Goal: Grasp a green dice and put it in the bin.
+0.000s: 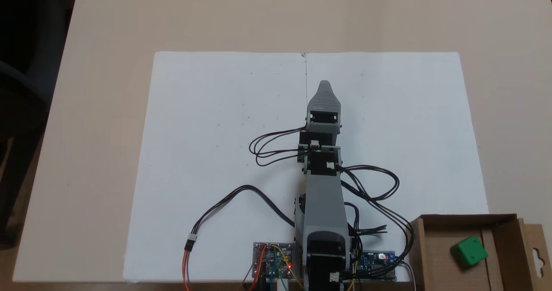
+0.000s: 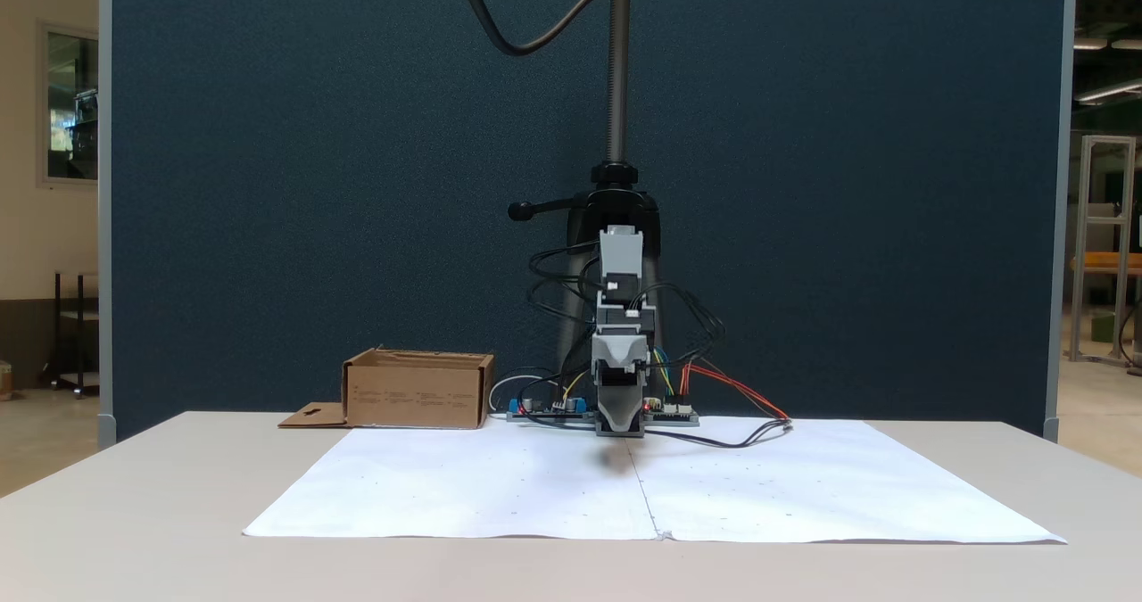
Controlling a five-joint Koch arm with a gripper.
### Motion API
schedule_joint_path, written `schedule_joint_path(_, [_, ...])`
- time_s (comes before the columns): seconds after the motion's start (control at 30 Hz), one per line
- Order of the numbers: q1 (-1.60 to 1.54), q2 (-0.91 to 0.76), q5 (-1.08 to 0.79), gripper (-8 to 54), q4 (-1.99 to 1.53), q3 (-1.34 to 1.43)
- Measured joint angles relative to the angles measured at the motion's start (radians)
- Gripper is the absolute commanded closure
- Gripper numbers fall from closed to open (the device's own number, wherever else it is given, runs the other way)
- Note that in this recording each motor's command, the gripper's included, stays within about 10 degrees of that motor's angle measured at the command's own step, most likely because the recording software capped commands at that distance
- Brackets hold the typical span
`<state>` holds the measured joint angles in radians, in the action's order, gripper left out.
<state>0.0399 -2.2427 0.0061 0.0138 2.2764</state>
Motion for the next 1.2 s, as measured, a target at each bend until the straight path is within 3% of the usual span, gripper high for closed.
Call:
schedule_joint_path(0.4, [-0.034, -0.014, -0.028, 2.5, 0.324, 0.281])
schedule_joint_path(1.2, [-0.041, -0.014, -0.035, -0.1, 0.956, 0.382])
